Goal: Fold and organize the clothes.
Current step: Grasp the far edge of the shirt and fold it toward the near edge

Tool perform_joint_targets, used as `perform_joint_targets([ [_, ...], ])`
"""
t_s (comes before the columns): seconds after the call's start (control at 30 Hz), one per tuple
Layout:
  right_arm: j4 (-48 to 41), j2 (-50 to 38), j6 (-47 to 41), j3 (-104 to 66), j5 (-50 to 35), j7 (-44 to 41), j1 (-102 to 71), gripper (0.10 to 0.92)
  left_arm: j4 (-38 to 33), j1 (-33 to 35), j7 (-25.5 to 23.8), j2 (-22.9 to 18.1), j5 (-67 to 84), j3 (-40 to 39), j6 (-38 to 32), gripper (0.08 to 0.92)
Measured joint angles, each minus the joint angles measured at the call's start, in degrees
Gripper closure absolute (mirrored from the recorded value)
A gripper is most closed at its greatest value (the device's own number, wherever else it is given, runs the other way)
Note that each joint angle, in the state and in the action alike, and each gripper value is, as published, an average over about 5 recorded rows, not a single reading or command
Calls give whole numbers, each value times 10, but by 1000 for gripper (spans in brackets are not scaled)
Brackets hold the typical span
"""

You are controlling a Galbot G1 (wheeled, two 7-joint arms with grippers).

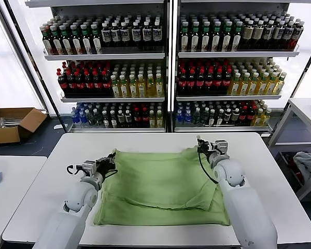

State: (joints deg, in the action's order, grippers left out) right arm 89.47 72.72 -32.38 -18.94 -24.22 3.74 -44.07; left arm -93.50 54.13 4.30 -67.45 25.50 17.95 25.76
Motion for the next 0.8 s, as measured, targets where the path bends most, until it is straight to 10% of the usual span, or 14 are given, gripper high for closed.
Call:
perform_joint_targets([
  [0.8,220,-18,-7,-50,-8,58,-199,918,-136,148,-17,-4,-35,58,-12,914],
])
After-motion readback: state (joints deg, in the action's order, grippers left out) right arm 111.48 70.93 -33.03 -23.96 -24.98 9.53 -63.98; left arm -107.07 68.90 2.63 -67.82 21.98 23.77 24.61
